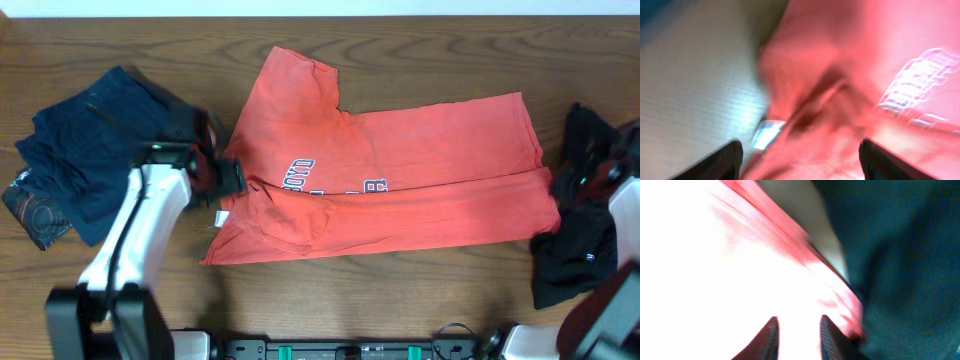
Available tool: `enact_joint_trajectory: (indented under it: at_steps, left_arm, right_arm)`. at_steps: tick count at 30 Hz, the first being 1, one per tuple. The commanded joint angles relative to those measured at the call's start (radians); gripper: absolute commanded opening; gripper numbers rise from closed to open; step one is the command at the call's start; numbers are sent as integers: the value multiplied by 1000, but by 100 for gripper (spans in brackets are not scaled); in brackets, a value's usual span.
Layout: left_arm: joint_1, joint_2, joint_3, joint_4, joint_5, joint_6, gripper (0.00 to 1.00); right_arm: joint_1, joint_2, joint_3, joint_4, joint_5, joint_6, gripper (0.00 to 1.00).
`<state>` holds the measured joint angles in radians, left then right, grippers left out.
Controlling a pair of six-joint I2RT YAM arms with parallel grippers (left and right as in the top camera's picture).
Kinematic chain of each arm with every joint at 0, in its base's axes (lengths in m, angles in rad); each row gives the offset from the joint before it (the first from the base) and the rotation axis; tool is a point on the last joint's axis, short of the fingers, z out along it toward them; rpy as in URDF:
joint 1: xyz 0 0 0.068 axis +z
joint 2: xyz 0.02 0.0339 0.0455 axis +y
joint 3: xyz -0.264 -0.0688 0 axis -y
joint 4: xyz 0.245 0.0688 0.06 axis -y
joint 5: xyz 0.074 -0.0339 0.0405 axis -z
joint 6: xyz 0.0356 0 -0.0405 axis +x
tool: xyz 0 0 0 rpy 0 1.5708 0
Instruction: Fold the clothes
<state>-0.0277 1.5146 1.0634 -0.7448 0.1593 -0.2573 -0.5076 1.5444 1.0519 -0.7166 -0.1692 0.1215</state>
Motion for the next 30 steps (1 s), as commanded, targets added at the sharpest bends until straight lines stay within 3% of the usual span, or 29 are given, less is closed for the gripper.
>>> enact_joint_trajectory:
  at_steps: [1, 3, 8, 17, 22, 28, 30]
  left_arm:
    - [3, -10, 73, 87, 87, 81, 78]
    - [3, 30, 104, 157, 99, 82, 78]
    - [3, 236, 250, 280, 140, 140, 81]
    - [3, 632, 566, 367, 141, 242, 85]
    - [-5, 752, 579, 500, 145, 242, 85]
    - [-62, 820, 578, 515, 148, 242, 84]
    - [-85, 822, 577, 507, 148, 242, 74]
  right_arm:
    - [56, -95, 40, 2, -141, -87, 40]
    - [85, -124, 40, -5, -160, -97, 49]
    - [156, -147, 39, -67, -179, -120, 50]
    - [234, -146, 39, -149, -179, -127, 52]
    - [248, -146, 39, -178, -180, -126, 53]
    - [254, -146, 39, -159, -178, -127, 53]
    - [254, -145, 39, -128, -175, -127, 53]
